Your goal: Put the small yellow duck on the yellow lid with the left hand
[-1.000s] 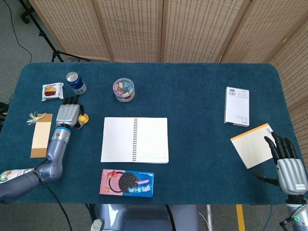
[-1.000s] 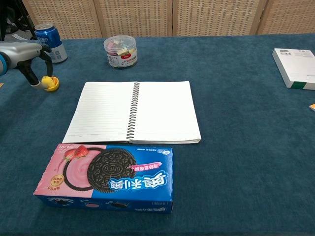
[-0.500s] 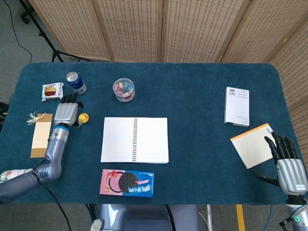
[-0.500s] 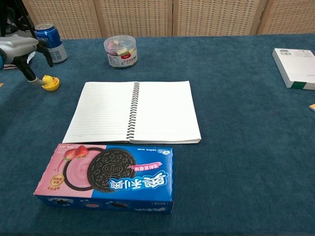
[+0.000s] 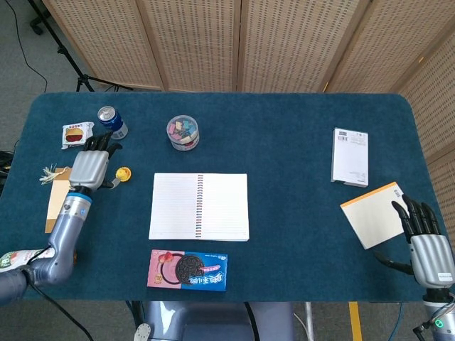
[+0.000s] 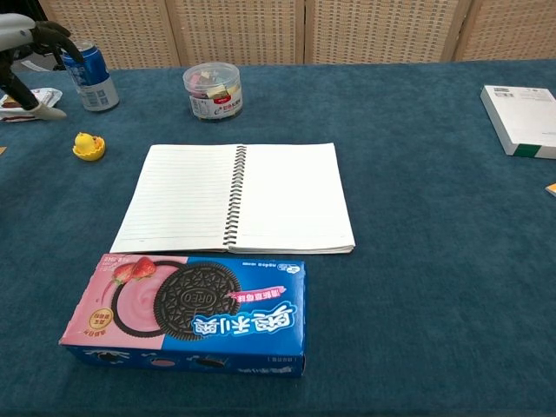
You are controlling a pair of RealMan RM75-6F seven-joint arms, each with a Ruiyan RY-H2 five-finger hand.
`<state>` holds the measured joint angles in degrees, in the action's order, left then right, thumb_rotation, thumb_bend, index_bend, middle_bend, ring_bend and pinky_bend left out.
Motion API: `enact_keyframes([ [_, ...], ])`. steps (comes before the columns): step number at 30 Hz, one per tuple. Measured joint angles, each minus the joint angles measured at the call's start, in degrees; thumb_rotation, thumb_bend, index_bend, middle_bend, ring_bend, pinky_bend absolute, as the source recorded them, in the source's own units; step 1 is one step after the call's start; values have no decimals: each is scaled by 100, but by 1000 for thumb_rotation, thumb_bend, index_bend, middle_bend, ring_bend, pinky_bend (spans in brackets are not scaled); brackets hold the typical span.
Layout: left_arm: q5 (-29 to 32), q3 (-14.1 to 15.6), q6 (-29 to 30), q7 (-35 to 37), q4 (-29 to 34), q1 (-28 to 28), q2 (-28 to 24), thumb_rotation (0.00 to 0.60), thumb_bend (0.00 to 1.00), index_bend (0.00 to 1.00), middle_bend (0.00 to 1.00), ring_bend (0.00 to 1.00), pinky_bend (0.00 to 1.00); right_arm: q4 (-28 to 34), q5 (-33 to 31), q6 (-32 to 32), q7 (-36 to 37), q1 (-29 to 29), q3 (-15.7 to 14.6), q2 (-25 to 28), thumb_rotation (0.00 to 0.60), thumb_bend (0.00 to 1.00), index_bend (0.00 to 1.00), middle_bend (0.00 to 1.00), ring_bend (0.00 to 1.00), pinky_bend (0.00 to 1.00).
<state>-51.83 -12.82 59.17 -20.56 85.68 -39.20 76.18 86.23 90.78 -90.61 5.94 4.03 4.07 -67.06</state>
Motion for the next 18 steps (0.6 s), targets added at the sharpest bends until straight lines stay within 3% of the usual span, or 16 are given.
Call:
enact_keyframes([
  [5,-1197,380,1126,501,490,741,-301,600,209,215,0,0,0,5,12,0,-47,6,-1,-14,600,0,40,0,0,0],
  [9,-2197,874,2189,1127,570,1569,-378,600,209,214,0,0,0,23,13,5,-93,11,-1,-28,600,0,40,0,0,0],
  [15,-3034,1367,3211,1666,110,2421,-187,600,209,209,0,0,0,26,-16,52,-135,32,9,-48,600,0,40,0,0,0],
  [18,-3237,1471,3372,1854,-149,2588,-81,600,209,198,0,0,0,26,-36,77,-146,44,18,-55,600,0,40,0,0,0],
])
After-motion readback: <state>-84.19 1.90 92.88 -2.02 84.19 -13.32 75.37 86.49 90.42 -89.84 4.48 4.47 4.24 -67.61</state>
